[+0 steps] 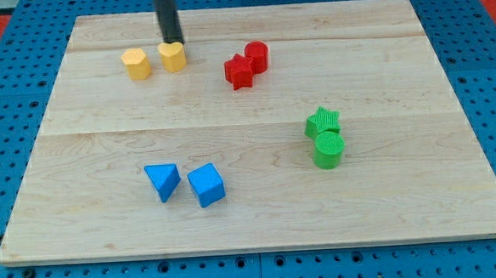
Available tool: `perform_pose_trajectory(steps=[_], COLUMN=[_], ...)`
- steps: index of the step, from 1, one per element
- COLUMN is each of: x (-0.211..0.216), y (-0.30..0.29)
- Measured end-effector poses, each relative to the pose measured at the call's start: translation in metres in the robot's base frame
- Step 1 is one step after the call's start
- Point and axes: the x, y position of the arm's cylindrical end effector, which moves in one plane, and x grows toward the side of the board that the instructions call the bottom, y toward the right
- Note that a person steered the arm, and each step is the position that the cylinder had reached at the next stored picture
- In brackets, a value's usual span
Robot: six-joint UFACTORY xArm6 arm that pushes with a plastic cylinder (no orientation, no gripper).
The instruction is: Push the yellow heart towards the red blocks
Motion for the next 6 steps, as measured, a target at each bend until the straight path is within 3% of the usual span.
perform_pose_trajectory(steps=[1, 2, 3, 4, 6], x=[-0.006, -0.030, 0.008, 0.027, 0.026], y=[-0.014, -0.069, -0.091, -0.052, 0.015])
